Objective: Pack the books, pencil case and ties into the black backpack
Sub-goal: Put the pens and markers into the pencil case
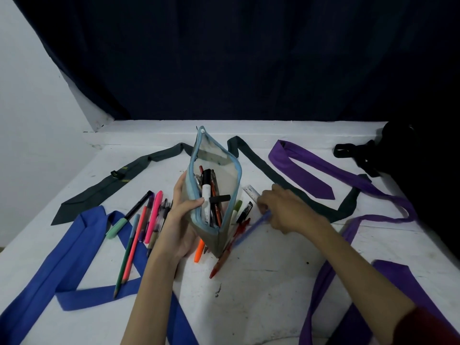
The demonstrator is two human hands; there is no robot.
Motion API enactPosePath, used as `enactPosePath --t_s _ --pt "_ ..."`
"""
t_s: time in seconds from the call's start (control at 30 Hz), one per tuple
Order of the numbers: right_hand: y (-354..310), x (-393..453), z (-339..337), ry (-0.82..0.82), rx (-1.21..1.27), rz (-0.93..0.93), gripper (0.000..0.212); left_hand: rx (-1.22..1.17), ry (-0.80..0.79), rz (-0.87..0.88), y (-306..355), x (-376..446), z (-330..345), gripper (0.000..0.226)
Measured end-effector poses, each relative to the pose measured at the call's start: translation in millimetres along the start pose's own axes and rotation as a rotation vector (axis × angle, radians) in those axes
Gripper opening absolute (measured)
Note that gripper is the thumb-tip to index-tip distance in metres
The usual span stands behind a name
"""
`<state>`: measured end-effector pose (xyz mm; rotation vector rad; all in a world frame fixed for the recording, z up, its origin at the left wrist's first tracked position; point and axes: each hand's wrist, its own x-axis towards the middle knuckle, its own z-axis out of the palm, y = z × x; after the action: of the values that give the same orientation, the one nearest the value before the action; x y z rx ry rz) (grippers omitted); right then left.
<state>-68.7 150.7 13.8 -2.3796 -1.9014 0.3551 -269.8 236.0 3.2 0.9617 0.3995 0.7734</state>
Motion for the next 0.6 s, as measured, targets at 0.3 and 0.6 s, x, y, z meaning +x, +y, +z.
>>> enactPosePath --t_s 0.3,0.6 --pt "-8 -51 -106 0.418 0.713 0.088 0.01 0.064 0.016 0.018 -7 3 -2 0.088" --pt "-69 -15 -83 0.151 0.458 -0.022 0.026 0.028 -0.019 0.009 -13 4 8 0.082"
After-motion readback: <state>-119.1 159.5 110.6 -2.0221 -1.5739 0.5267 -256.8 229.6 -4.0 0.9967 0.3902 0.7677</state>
